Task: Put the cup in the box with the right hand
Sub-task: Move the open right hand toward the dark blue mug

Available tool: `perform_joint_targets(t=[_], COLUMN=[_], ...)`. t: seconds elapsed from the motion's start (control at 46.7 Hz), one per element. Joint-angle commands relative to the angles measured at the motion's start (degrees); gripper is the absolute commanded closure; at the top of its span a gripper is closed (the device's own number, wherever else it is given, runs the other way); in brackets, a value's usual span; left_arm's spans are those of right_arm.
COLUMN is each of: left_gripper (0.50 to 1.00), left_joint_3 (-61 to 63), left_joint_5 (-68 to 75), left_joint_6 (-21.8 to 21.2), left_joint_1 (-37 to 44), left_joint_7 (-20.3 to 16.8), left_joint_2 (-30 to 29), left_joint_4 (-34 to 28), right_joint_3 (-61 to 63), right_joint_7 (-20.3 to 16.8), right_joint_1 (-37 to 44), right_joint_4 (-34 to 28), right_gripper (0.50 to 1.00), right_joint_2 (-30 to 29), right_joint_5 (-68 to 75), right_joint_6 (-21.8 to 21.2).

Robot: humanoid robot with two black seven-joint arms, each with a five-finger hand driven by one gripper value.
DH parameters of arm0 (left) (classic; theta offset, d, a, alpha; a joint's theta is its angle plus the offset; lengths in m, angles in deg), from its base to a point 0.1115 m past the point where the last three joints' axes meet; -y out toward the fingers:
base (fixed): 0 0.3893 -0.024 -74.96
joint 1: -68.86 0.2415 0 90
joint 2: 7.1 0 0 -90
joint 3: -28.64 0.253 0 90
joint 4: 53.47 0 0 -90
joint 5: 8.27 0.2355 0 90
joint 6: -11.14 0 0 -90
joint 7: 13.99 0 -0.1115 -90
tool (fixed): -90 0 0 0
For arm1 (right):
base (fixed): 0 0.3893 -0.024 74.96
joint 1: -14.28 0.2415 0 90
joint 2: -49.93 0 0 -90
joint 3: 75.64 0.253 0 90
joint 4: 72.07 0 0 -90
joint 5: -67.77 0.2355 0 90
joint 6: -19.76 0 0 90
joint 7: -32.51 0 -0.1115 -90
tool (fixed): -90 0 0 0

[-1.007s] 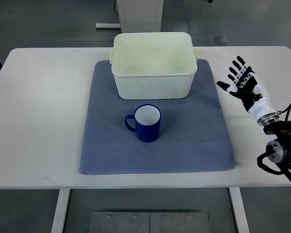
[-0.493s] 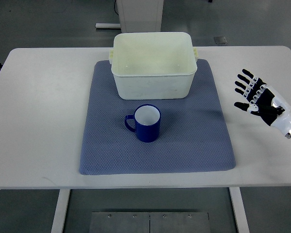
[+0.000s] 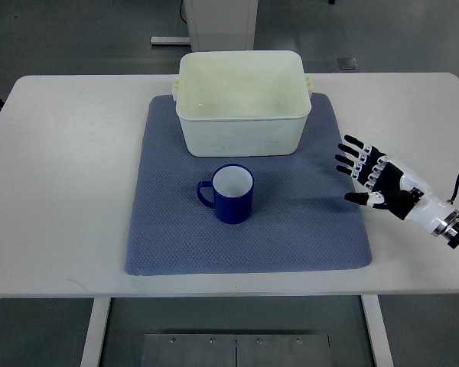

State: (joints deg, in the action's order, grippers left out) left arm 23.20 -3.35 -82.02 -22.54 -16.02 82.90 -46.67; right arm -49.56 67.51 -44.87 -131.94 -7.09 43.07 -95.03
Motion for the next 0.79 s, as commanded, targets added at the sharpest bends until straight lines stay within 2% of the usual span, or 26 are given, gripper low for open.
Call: perform_joint_targets(t=[0.0, 0.428, 0.771], left_gripper=[0.500, 0.500, 0.500], left_joint_3=[-0.01, -0.01, -0.01], left_joint_5=[0.00, 0.00, 0.00], left_joint_6=[0.00, 0.00, 0.00], left_joint_1=[0.00, 0.00, 0.00], left_joint_7=[0.00, 0.00, 0.00], left_joint_2=[0.00, 0.00, 0.00], left_joint_4=[-0.03, -0.03, -0.03], right_joint_3=[0.10, 0.28, 0.01], right_joint_7=[0.00, 0.00, 0.00], right_joint_1=[0.00, 0.53, 0.44], right_joint_4=[0.02, 0.46, 1.16], right_gripper=[0.500, 0.500, 0.500], right_joint_2=[-1.25, -8.63, -13.55], right_joint_5=[0.00, -1.49, -3.16], right_joint_6=[0.26, 0.88, 6.32])
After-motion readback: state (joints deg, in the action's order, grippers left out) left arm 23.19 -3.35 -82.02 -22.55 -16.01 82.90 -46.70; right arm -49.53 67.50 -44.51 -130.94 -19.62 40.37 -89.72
